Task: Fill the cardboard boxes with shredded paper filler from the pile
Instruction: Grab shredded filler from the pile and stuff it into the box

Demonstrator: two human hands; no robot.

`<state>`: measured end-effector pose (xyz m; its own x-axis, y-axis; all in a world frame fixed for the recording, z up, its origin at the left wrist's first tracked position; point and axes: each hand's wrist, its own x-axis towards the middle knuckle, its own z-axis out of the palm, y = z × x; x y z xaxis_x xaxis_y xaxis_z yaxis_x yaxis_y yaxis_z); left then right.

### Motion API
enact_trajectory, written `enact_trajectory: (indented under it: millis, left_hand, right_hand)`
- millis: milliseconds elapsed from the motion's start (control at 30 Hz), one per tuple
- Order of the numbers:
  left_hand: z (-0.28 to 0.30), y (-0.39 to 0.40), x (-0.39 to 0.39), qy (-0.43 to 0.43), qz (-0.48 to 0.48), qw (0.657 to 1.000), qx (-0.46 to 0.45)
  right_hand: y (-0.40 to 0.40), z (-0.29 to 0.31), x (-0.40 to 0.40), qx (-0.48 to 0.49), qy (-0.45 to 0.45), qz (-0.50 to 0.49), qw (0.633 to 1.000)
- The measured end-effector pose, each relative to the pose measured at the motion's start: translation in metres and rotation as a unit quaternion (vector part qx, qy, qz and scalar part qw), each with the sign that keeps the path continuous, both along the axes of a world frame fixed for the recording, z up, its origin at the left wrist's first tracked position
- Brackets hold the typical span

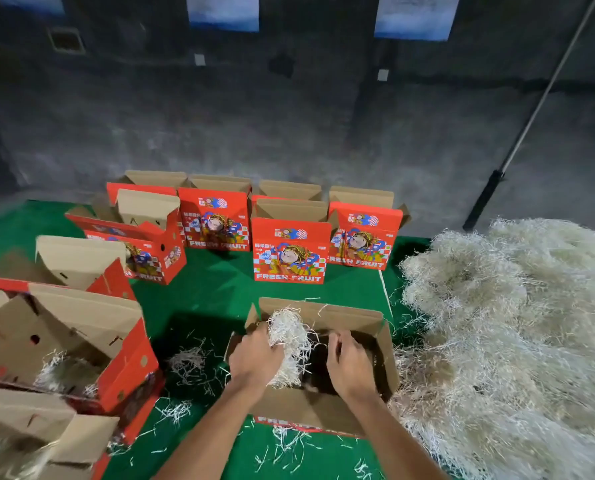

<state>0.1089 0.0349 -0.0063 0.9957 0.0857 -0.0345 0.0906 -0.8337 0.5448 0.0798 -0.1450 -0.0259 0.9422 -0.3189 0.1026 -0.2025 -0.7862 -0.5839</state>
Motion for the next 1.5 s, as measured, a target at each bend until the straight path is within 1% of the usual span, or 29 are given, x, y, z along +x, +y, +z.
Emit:
enact_trajectory:
  millis: [33, 100, 133, 200, 233, 300, 333, 433, 500, 533, 567, 633, 700, 767, 800, 833, 867, 933, 967, 1000, 1033, 1133, 1200, 1267, 1300, 1367, 1400, 1433, 1500]
  left_hand:
    - [-0.002, -0.004, 0.002, 0.015, -0.005, 0.995, -0.101]
    - [0.003, -0.015, 0.003, 0.047, -0.004, 0.956, -0.290]
    - [0.007, -0.022, 0.004, 0.065, 0.006, 0.937, -0.342]
    - [0.013, -0.037, 0.006, 0.115, 0.025, 0.907, -0.405]
    - [0.017, -0.043, 0.006, 0.141, 0.039, 0.883, -0.446]
    - [0.031, -0.054, 0.006, 0.136, 0.080, 0.841, -0.518]
    - [0.040, -0.058, 0.008, 0.118, 0.087, 0.832, -0.535]
    - [0.061, -0.072, 0.022, 0.088, 0.015, 0.863, -0.497]
    - [0.081, -0.073, 0.026, 0.086, -0.038, 0.885, -0.456]
    - [0.090, -0.069, 0.026, 0.090, -0.051, 0.882, -0.459]
    - [0.096, -0.064, 0.026, 0.107, -0.054, 0.858, -0.500]
    - [0.105, -0.059, 0.033, 0.141, -0.037, 0.804, -0.576]
    - [0.110, -0.063, 0.041, 0.104, 0.013, 0.794, -0.599]
    - [0.120, -0.071, 0.048, 0.027, 0.099, 0.784, -0.612]
    - [0.126, -0.078, 0.051, -0.012, 0.124, 0.785, -0.607]
    - [0.130, -0.085, 0.054, -0.035, 0.122, 0.791, -0.598]
    - [0.137, -0.093, 0.052, -0.040, 0.104, 0.806, -0.581]
    - [0.150, -0.098, 0.048, -0.020, 0.052, 0.844, -0.533]
    - [0.156, -0.094, 0.053, -0.006, 0.043, 0.859, -0.510]
    - [0.163, -0.086, 0.063, 0.004, 0.037, 0.866, -0.499]
    - [0.171, -0.078, 0.074, 0.003, 0.040, 0.859, -0.511]
    - [0.190, -0.070, 0.083, -0.030, 0.072, 0.797, -0.599]
    - [0.188, -0.092, 0.069, -0.037, 0.026, 0.802, -0.595]
    - [0.179, -0.096, 0.062, -0.032, 0.006, 0.807, -0.590]
    - [0.182, -0.085, 0.068, -0.043, 0.033, 0.807, -0.588]
    - [0.196, -0.059, 0.085, -0.066, 0.096, 0.792, -0.599]
    - [0.200, -0.057, 0.092, -0.064, 0.113, 0.793, -0.595]
    - [0.204, -0.063, 0.091, -0.049, 0.103, 0.796, -0.594]
    - [0.201, -0.094, 0.075, -0.016, 0.035, 0.786, -0.617]
  right_hand:
    - [0.005, 0.006, 0.003, 0.036, 0.015, -0.014, 0.999]
    - [0.018, 0.020, 0.008, 0.198, 0.032, -0.053, 0.978]
    - [0.023, 0.024, 0.011, 0.282, 0.036, -0.077, 0.956]
    - [0.029, 0.033, 0.014, 0.413, 0.016, -0.084, 0.907]
    - [0.029, 0.037, 0.014, 0.467, -0.007, -0.070, 0.881]
    - [0.026, 0.052, 0.015, 0.540, -0.053, -0.040, 0.839]
    - [0.026, 0.062, 0.016, 0.545, -0.069, -0.033, 0.835]
    - [0.020, 0.094, 0.026, 0.452, -0.105, -0.030, 0.885]
    - [0.010, 0.112, 0.037, 0.403, -0.134, -0.015, 0.905]
    - [0.004, 0.117, 0.042, 0.393, -0.149, -0.018, 0.907]
    - [-0.001, 0.124, 0.045, 0.397, -0.162, -0.032, 0.903]
    - [-0.004, 0.127, 0.048, 0.444, -0.156, -0.058, 0.881]
    - [0.002, 0.127, 0.044, 0.475, -0.127, -0.020, 0.870]
    - [0.013, 0.124, 0.045, 0.421, -0.142, 0.016, 0.896]
    - [0.016, 0.124, 0.048, 0.383, -0.167, 0.000, 0.909]
    - [0.017, 0.130, 0.051, 0.351, -0.196, -0.023, 0.915]
    - [0.017, 0.137, 0.054, 0.321, -0.221, -0.031, 0.920]
    - [0.015, 0.154, 0.060, 0.266, -0.249, 0.006, 0.931]
    - [0.007, 0.161, 0.063, 0.259, -0.252, 0.025, 0.932]
    - [-0.001, 0.171, 0.064, 0.277, -0.252, 0.039, 0.927]
    - [-0.011, 0.179, 0.066, 0.305, -0.253, 0.035, 0.917]
    - [-0.018, 0.196, 0.074, 0.372, -0.297, -0.021, 0.879]
    - [-0.002, 0.201, 0.078, 0.386, -0.320, -0.026, 0.865]
    - [-0.002, 0.204, 0.076, 0.385, -0.308, -0.017, 0.870]
    - [-0.013, 0.204, 0.077, 0.373, -0.305, -0.019, 0.876]
    - [-0.036, 0.210, 0.077, 0.361, -0.308, -0.057, 0.878]
    - [-0.037, 0.214, 0.077, 0.364, -0.301, -0.078, 0.878]
    - [-0.031, 0.215, 0.080, 0.385, -0.284, -0.086, 0.874]
    - [-0.006, 0.214, 0.085, 0.481, -0.256, -0.044, 0.837]
